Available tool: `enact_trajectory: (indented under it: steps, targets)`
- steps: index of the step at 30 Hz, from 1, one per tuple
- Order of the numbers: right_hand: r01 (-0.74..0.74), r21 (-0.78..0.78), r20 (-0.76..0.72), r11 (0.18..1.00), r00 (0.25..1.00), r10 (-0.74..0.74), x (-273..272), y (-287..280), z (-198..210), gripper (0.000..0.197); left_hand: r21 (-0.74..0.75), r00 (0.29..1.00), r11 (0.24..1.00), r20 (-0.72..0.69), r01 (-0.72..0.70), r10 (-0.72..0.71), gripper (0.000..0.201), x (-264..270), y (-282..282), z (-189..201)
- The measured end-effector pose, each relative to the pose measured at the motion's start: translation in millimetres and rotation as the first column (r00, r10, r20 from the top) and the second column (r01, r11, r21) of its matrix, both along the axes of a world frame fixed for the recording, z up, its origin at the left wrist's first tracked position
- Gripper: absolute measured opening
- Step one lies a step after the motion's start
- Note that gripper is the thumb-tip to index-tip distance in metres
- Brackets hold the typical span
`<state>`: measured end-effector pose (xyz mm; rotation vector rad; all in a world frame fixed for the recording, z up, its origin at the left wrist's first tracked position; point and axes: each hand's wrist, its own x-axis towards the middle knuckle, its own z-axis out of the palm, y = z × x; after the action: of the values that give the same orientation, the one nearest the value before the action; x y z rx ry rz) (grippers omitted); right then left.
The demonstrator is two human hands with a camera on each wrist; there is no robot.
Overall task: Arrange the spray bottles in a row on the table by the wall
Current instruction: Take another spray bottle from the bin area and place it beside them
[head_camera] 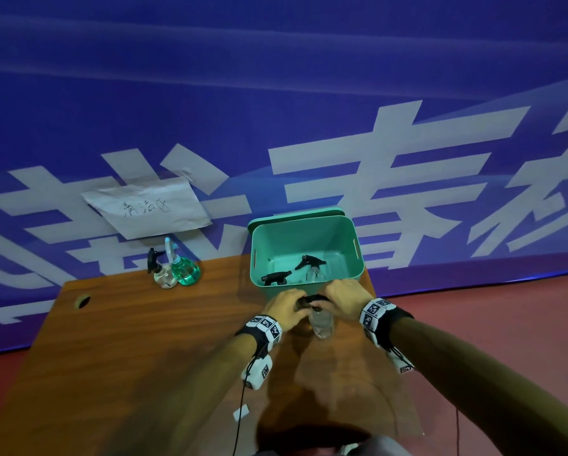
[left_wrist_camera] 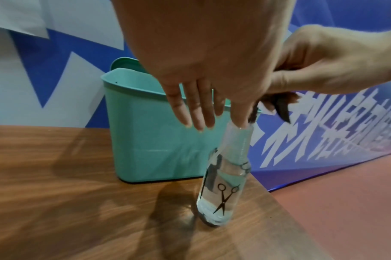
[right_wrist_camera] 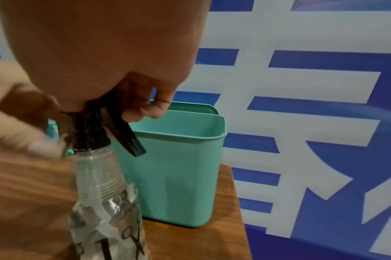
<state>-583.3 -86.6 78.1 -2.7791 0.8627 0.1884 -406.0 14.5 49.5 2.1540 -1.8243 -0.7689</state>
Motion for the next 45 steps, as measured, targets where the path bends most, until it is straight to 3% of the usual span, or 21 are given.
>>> enact_trajectory:
  steps: [3,5,9,14,19,23,27,33,35,37,39,41,45]
  targets:
    - [-0.028,0.015,0.124,0.999,0.992,0.026,17,4,9,0.051,0.114,0.978,0.991,-0.189,-0.063,0.084,0.060,12,14,-11]
    - [-0.055,0.004,0.181,0.998,0.982,0.054,35,9,21,0.051,0.180,0.965,0.979,-0.224,-0.093,0.133,0.076,21,22,-16]
    - [-0.047,0.023,0.260,0.999,0.965,0.040,81,18,39,0.049,0.262,0.948,0.949,-0.218,-0.174,0.233,0.066,42,34,-19]
    - [-0.015,0.177,0.382,0.984,0.923,-0.055,141,26,53,0.045,0.211,0.876,0.918,-0.287,-0.336,0.387,0.059,94,42,-3]
    - [0.058,0.278,0.448,0.959,0.875,-0.182,203,28,59,0.043,0.219,0.883,0.914,-0.258,-0.341,0.392,0.054,163,51,13]
    - [0.161,0.316,0.476,0.935,0.826,-0.303,247,40,57,0.050,0.182,0.866,0.903,-0.262,-0.389,0.426,0.101,216,54,6]
    - [0.253,0.309,0.498,0.917,0.778,-0.383,289,55,51,0.046,0.137,0.854,0.889,-0.248,-0.436,0.457,0.083,248,51,15]
    - [0.343,0.322,0.471,0.882,0.750,-0.464,344,67,46,0.038,0.091,0.790,0.832,-0.271,-0.547,0.550,0.053,293,35,-11]
    - [0.387,0.342,0.454,0.856,0.730,-0.511,356,64,42,0.037,0.055,0.840,0.861,-0.197,-0.505,0.505,0.037,304,27,-21]
    - [0.405,0.361,0.430,0.840,0.727,-0.535,364,60,35,0.036,0.075,0.791,0.822,-0.235,-0.564,0.564,0.024,305,23,-25]
    - [0.402,0.372,0.389,0.836,0.751,-0.534,371,52,27,0.035,0.071,0.831,0.851,-0.187,-0.521,0.524,0.024,312,14,-36]
    - [0.402,0.374,0.356,0.836,0.770,-0.529,379,43,20,0.035,0.097,0.832,0.850,-0.171,-0.518,0.527,0.032,318,10,-48]
    - [0.447,0.391,0.293,0.804,0.768,-0.570,400,27,7,0.034,0.125,0.805,0.826,-0.182,-0.550,0.564,0.029,326,-4,-46]
